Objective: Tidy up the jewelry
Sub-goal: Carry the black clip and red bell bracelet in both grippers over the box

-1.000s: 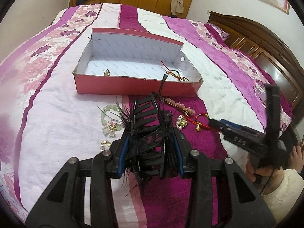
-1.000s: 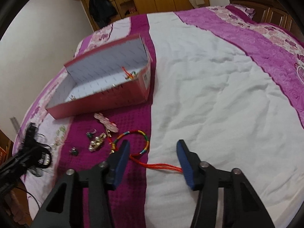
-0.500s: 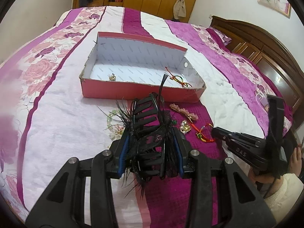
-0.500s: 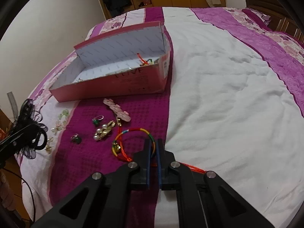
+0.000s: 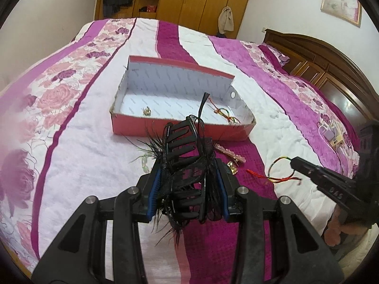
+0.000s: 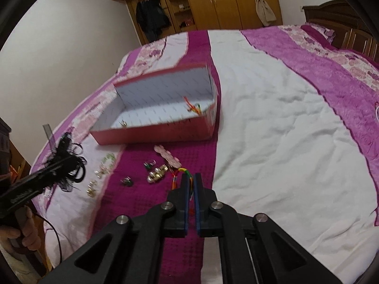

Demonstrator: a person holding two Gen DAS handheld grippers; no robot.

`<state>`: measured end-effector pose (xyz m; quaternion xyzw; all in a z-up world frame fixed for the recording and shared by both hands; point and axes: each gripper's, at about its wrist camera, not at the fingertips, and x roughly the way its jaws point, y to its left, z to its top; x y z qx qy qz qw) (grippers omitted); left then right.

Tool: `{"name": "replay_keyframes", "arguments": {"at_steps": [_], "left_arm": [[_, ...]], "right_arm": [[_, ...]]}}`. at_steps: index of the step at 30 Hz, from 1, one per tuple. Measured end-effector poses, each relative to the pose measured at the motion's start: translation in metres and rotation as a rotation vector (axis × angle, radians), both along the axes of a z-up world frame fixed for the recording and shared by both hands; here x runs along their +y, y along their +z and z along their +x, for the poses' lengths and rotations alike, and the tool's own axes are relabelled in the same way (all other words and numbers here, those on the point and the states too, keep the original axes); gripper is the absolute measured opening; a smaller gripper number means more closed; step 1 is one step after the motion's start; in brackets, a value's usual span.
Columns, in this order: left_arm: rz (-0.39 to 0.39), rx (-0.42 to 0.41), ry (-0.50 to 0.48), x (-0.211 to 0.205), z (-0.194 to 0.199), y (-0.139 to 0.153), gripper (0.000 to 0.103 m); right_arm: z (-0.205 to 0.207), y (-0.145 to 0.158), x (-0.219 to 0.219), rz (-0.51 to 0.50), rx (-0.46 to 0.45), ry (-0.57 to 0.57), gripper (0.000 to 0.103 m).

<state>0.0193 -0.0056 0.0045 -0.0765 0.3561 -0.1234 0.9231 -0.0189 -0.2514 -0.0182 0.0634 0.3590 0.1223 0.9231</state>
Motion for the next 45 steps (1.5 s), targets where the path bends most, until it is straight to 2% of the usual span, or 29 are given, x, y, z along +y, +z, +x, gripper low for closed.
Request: {"name": "replay_keyframes", "arguments": {"at_steps": [11, 24, 32, 39, 45], "left_arm": [[0.025, -0.112, 0.026, 0.002, 0.005, 0.028, 0.033], [0.023, -0.225, 0.048, 0.011, 0.035, 0.048, 0.033], [0.029, -0.255, 0.075, 0.013, 0.062, 0.044, 0.033], [0.057, -0.270, 0.086, 0.010, 0.077, 0.042, 0.033], [0.042, -0.278, 0.100, 0.014, 0.092, 0.036, 0.033]], "right_arm": [[-0.008, 0.049, 0.009, 0.036, -0.183, 0.005, 0.005], [0.022, 0.073, 0.032, 0.038, -0.290, -0.019, 0.005], [0.044, 0.075, 0.039, 0.020, -0.336, -0.053, 0.005], [0.067, 0.069, 0.044, -0.004, -0.325, -0.056, 0.005], [0.088, 0.063, 0.046, -0.013, -0.311, -0.059, 0.005]]}}
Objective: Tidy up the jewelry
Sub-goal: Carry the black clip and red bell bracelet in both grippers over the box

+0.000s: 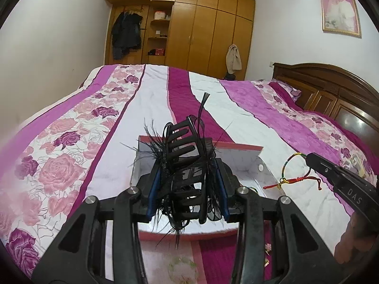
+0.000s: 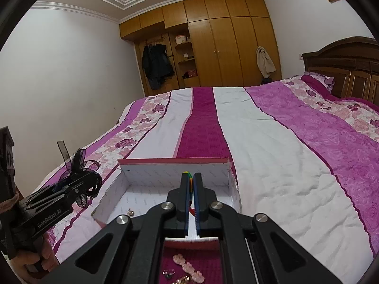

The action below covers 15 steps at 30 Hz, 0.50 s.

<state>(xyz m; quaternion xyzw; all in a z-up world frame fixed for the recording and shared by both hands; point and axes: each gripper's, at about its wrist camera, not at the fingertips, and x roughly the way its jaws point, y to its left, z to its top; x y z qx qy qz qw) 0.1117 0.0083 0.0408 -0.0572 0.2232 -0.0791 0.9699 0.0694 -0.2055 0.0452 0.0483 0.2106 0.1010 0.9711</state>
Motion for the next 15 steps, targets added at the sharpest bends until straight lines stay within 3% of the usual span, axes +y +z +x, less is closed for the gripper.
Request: {"name": "replay_keyframes", "arguments": {"at_steps": [8, 15], "left_arm": [[0.001, 0.040, 0.023, 0.008, 0.022, -0.018, 0.033], [0.049, 0.167, 0.023, 0.002, 0.046, -0.044, 0.033]], "right_arm": [[0.030, -0.016, 0.010, -0.038, 0.042, 0.020, 0.005], [0.052, -0.038, 0.012, -0.072, 0.107, 0.006, 0.005]]}}
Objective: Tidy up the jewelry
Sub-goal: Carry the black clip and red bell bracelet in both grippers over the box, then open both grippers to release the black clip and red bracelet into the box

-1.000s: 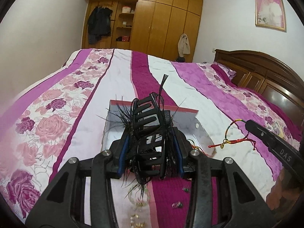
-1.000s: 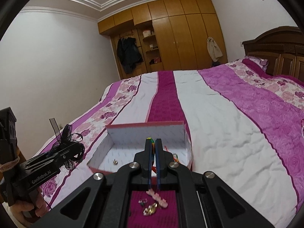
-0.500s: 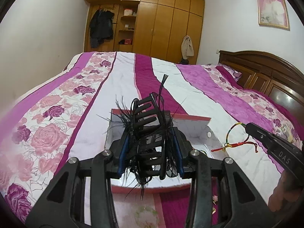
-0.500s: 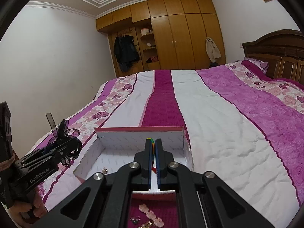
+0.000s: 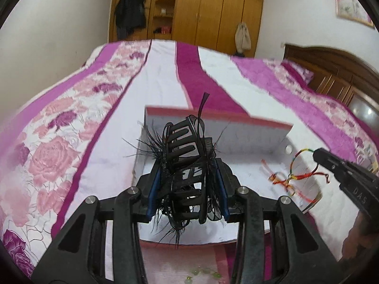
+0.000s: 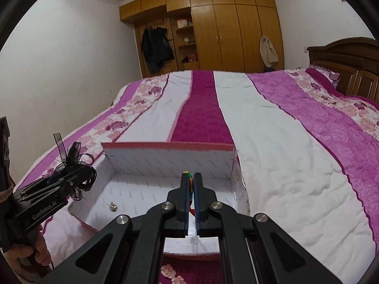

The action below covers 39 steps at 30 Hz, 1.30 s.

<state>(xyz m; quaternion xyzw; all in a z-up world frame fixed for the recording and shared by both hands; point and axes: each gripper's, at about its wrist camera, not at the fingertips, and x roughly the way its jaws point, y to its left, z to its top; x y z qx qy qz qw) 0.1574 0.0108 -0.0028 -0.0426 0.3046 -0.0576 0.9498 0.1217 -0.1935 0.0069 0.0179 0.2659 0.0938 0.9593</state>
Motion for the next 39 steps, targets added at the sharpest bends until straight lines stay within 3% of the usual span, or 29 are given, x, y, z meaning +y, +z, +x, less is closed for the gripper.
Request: {"name": "replay_keyframes", "arguments": {"at_steps": [12, 17, 19, 21, 30, 39], "left_arm": [[0.021, 0.130, -0.001, -0.009, 0.018, -0.022, 0.035], [0.055, 0.137, 0.014, -0.011, 0.017, -0.021, 0.050], [0.050, 0.139, 0.017, -0.009, 0.016, -0.020, 0.053], [0.032, 0.143, 0.019, -0.007, 0.013, -0.017, 0.053], [-0.034, 0.129, 0.018, 0.002, -0.007, 0.000, 0.054], [-0.039, 0.040, 0.027, 0.008, -0.042, 0.030, 0.054]], "right_arm": [[0.030, -0.038, -0.011, -0.025, 0.156, -0.034, 0.005], [0.033, -0.045, -0.015, -0.009, 0.196, -0.036, 0.006], [0.032, -0.044, -0.015, -0.010, 0.202, -0.036, 0.015], [0.028, -0.040, -0.015, 0.000, 0.189, -0.029, 0.037], [0.002, -0.010, -0.005, 0.049, 0.110, 0.028, 0.053], [-0.030, 0.022, 0.004, 0.068, 0.025, 0.054, 0.057]]}}
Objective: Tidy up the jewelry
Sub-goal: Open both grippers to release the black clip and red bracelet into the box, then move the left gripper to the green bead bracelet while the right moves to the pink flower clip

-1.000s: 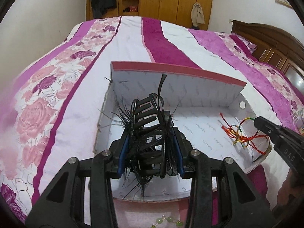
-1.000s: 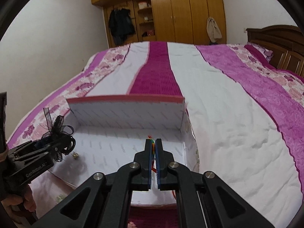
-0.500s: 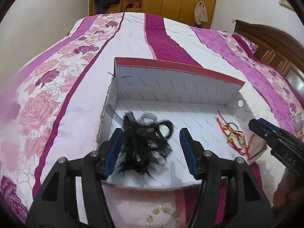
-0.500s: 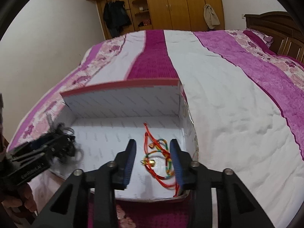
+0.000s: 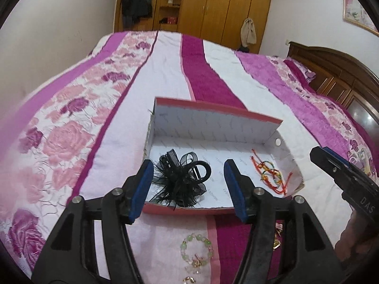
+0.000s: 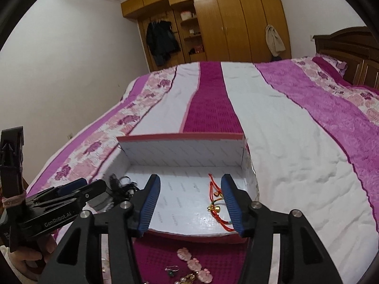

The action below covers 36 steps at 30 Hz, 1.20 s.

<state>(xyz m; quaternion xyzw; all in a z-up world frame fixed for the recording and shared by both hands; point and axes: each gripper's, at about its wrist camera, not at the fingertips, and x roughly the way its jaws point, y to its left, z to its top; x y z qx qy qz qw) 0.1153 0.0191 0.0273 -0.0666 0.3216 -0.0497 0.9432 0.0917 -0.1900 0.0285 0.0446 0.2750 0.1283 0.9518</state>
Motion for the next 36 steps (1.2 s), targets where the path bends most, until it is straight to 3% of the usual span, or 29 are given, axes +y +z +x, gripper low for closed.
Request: {"name": "replay_keyframes", "arguments": {"at_steps": [9, 14, 25, 36], "left_arm": [[-0.008, -0.107, 0.017, 0.007, -0.041, 0.023, 0.054], [-0.017, -0.122, 0.015, 0.010, -0.060, 0.025, 0.055], [-0.004, -0.065, -0.008, 0.007, -0.080, 0.007, 0.055], [-0.005, 0.028, -0.004, 0.005, -0.080, -0.024, 0.055]], "right_arm": [[-0.044, 0.021, -0.004, 0.035, -0.092, -0.004, 0.060], [-0.068, 0.023, -0.009, 0.030, -0.123, -0.003, 0.062], [-0.101, 0.005, -0.018, 0.018, -0.091, 0.012, 0.062], [-0.106, -0.034, -0.026, -0.002, 0.020, 0.002, 0.062]]}}
